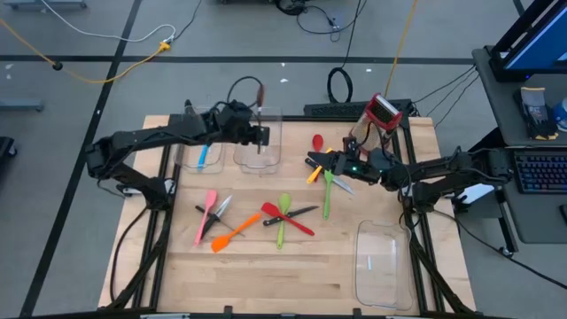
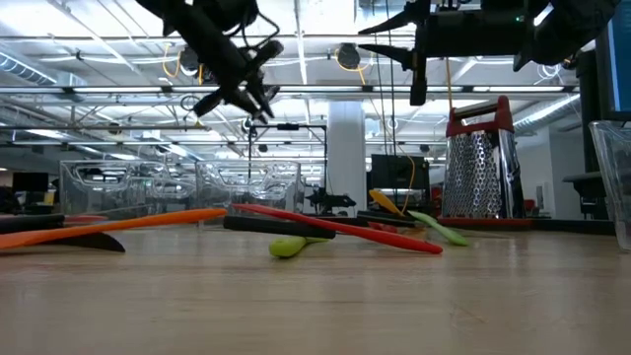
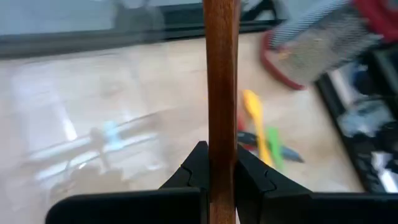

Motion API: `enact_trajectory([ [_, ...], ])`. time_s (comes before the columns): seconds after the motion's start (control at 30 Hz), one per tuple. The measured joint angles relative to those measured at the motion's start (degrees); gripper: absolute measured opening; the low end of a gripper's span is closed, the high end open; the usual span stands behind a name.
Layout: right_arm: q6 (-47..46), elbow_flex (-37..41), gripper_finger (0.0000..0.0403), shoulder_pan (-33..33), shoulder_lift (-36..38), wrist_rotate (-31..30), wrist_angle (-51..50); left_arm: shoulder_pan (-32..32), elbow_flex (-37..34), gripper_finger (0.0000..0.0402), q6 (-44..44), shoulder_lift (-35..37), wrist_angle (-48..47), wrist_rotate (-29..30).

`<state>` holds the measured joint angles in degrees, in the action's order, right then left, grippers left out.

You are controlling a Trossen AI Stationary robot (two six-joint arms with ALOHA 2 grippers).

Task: Pick & Place Kitchen Items
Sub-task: Put the brown serving spoon into the right transparent bin

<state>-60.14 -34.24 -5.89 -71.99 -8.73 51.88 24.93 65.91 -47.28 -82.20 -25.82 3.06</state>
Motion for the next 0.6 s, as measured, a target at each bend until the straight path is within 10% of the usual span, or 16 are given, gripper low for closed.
enact_trajectory([
  [0.6, 0.0, 0.0, 0.0059, 0.0, 0.0, 0.0, -1.2, 4.7, 0.0, 0.0027, 8.4, -10.5, -8.7, -6.9],
])
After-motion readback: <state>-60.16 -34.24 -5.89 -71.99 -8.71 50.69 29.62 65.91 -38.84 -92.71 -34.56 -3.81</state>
